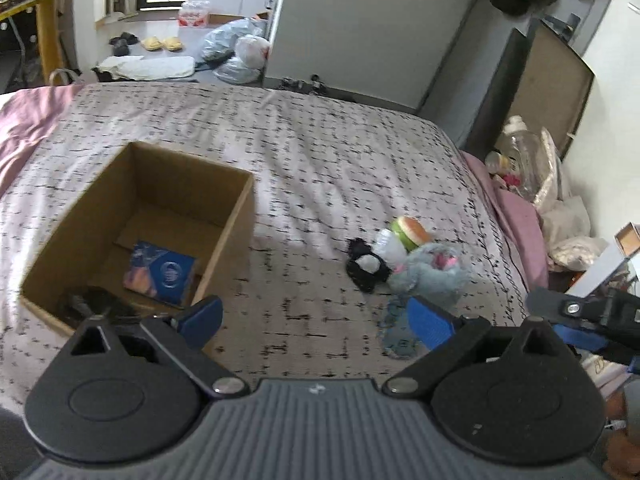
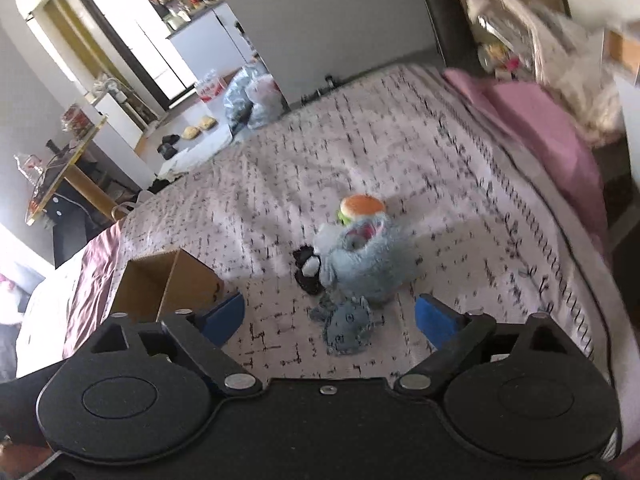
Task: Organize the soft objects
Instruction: 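Withdraw both tools from the box back toward the plush pile, then grasp the small flat blue plush with the right tool while the left tool approaches the black plush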
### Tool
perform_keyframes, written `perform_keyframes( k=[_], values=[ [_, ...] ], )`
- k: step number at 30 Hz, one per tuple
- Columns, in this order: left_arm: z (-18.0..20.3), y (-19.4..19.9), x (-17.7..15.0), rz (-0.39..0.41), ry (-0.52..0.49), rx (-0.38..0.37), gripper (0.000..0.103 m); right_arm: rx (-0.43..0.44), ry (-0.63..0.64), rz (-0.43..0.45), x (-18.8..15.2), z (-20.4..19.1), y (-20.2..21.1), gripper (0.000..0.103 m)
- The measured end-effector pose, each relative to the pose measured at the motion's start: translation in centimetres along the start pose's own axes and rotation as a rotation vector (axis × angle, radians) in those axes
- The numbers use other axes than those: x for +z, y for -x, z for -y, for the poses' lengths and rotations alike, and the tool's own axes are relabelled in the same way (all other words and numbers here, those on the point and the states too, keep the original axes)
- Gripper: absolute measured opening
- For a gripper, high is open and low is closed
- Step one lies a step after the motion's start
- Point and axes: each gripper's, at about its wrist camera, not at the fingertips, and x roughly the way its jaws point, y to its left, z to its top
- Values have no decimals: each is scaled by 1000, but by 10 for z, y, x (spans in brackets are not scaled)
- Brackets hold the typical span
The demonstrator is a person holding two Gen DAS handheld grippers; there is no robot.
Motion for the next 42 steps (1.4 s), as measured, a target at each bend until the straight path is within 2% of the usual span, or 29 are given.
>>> perform_keyframes(
  k=[6,9,10,14,19,26,34,36,37,38,42],
  values=[
    [15,-23,-3,-30,-10,-11,88,21,-82,-40,3,13,-16,85],
    [18,-35,0,-38,-4,-6,79,17,-97,-53,1,13,-28,85],
    [19,-38,0,-39,-6,-4,73,13,-102,-59,0,13,-31,85],
    [20,-54,2,-63,8,-2,60,14,-161,-89,-3,21,-52,74],
    [20,-74,1,-93,7,9,60,13,-231,-133,-6,33,-77,69],
    [13,-100,1,-141,23,4,47,32,-284,-202,-9,39,-106,59],
    [10,-126,6,-167,34,0,47,12,-302,-261,-11,43,-138,47],
    [10,-132,7,-174,35,-4,47,10,-301,-273,-13,44,-144,41],
    [10,-135,8,-178,36,-6,47,8,-303,-284,-14,45,-148,33],
    [10,-138,8,-183,37,-9,47,10,-309,-288,-15,47,-151,30],
    [13,-147,10,-185,17,-18,47,10,-300,-260,-15,48,-151,17]
  ],
)
